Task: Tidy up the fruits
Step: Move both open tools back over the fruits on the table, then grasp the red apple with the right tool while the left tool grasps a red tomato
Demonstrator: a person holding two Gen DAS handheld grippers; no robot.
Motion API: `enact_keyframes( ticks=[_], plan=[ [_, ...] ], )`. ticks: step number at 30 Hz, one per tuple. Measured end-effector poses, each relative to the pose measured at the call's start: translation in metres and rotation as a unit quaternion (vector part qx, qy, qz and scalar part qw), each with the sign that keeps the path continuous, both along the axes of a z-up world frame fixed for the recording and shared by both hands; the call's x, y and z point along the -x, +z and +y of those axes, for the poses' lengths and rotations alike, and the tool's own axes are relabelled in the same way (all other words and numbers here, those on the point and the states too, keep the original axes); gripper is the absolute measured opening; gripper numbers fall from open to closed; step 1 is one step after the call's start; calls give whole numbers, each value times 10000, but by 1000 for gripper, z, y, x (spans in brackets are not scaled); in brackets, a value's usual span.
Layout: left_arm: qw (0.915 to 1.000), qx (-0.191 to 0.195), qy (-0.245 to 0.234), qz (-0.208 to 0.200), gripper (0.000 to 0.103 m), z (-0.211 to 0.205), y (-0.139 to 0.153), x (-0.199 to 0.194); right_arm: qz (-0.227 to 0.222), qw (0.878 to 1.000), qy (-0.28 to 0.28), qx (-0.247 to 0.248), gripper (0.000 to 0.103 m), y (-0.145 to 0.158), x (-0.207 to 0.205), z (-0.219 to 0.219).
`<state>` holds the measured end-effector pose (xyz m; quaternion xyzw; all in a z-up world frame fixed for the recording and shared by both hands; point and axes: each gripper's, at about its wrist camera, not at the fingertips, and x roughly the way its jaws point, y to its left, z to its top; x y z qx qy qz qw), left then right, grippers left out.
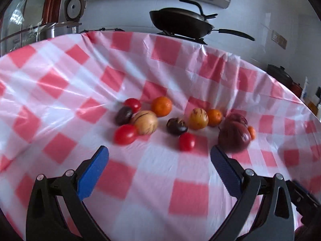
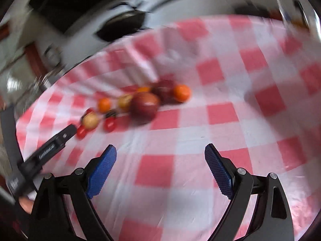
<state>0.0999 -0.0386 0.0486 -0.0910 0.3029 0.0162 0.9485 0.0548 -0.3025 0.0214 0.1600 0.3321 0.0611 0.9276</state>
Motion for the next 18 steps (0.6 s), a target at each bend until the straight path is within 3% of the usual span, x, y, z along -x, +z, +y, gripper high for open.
enact_keyframes(
  ticks=[5, 8, 12, 18],
  plan=[
    [9996, 204, 179, 97, 101, 3, -8, -28, 338, 9990, 26, -284, 87, -16, -39, -3],
    [9977, 499, 443, -121, 101, 29, -6, -17, 235, 9990, 183, -324, 87, -12, -52, 12],
    [9954, 564, 702, -312, 101, 52, -2, -12, 375, 9979, 237, -462, 87, -12, -78, 35],
    [9908, 923, 919, -369, 101, 73, -3, -8, 673, 9971, -86, -359, 86, -17, -127, 58]
  ],
)
